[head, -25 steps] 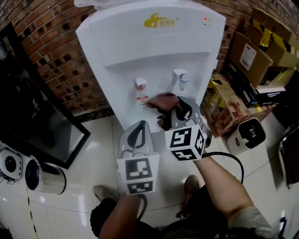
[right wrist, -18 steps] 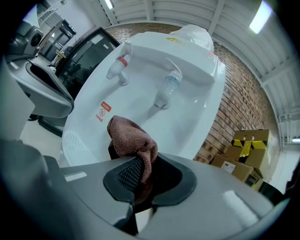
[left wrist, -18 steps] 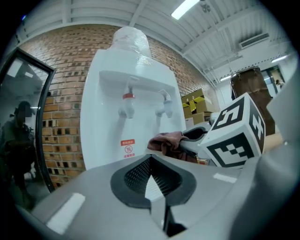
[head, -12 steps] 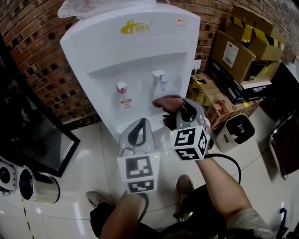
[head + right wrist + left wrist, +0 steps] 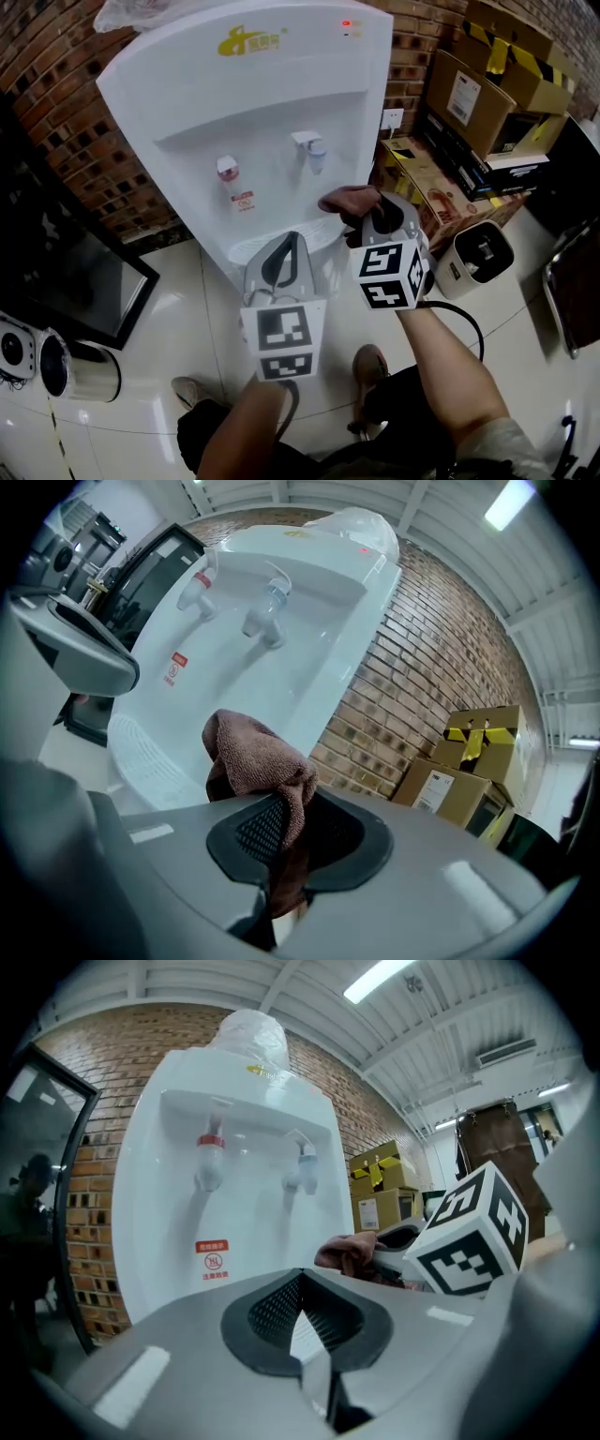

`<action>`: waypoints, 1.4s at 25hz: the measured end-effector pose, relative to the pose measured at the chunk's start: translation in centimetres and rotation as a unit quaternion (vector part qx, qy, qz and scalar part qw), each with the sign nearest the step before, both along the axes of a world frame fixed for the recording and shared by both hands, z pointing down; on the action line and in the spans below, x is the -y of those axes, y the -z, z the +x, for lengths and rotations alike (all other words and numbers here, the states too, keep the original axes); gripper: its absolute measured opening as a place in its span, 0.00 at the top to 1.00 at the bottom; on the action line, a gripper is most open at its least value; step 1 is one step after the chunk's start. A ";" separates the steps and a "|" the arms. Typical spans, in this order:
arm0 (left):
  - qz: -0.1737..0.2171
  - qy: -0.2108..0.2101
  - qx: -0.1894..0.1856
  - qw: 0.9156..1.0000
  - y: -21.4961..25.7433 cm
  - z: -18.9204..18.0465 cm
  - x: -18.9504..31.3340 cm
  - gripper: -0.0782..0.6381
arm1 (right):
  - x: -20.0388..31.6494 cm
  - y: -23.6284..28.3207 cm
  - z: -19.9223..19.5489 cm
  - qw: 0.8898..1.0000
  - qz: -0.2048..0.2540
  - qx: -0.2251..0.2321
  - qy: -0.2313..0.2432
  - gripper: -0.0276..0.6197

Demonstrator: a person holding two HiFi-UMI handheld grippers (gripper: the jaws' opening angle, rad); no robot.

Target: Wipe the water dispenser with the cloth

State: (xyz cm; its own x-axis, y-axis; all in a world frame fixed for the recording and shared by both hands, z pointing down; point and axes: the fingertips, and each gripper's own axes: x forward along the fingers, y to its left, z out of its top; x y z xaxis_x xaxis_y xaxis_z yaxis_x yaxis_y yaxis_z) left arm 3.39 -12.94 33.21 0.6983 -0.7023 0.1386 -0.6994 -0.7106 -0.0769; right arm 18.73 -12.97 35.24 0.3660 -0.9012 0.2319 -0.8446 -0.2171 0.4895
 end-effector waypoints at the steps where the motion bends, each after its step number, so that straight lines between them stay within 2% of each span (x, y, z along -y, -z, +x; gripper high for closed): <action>1: 0.002 0.004 0.008 1.000 -0.2 -0.5 0.1 0.89 | -0.1 0.0 -0.1 1.000 0.000 0.006 0.003 0.86; 4: 0.013 0.017 0.031 0.999 -0.5 -2.4 0.2 0.89 | -0.7 0.9 -1.5 0.999 0.011 0.026 0.025 0.86; 7: 0.029 0.035 0.046 0.998 0.5 -5.4 0.2 0.89 | -1.2 2.9 -5.2 0.996 0.037 0.031 0.073 0.86; 9: 0.043 0.047 0.050 0.997 2.0 -7.8 0.1 0.89 | -1.3 4.0 -8.8 0.990 0.049 0.051 0.121 0.86; 12: 0.056 0.080 0.065 0.993 2.7 -12.6 -0.2 0.89 | -0.6 5.1 -15.1 0.974 0.057 0.097 0.196 0.86; 15: 0.035 0.113 0.077 0.990 1.1 -17.0 0.9 0.89 | 1.2 4.8 -20.6 0.965 0.048 0.086 0.244 0.86; 18: -0.011 0.151 0.054 0.987 -0.7 -20.9 2.1 0.89 | 2.6 1.9 -25.1 0.958 0.010 0.069 0.277 0.86; 20: -0.020 0.165 0.036 0.986 -0.5 -22.6 2.7 0.89 | 3.6 -0.3 -27.1 0.956 -0.014 0.063 0.285 0.86; 27: -0.025 0.169 0.050 0.984 -0.9 -25.0 3.1 0.89 | 6.8 -6.1 -29.5 0.957 -0.077 0.020 0.279 0.86; 31: -0.031 0.156 0.049 0.986 -1.0 -24.2 3.4 0.89 | 7.3 -6.6 -29.3 0.958 -0.084 0.006 0.274 0.86; 35: -0.028 0.134 0.037 0.990 -0.3 -21.8 3.3 0.89 | 7.0 -6.4 -28.0 0.961 -0.084 -0.001 0.262 0.86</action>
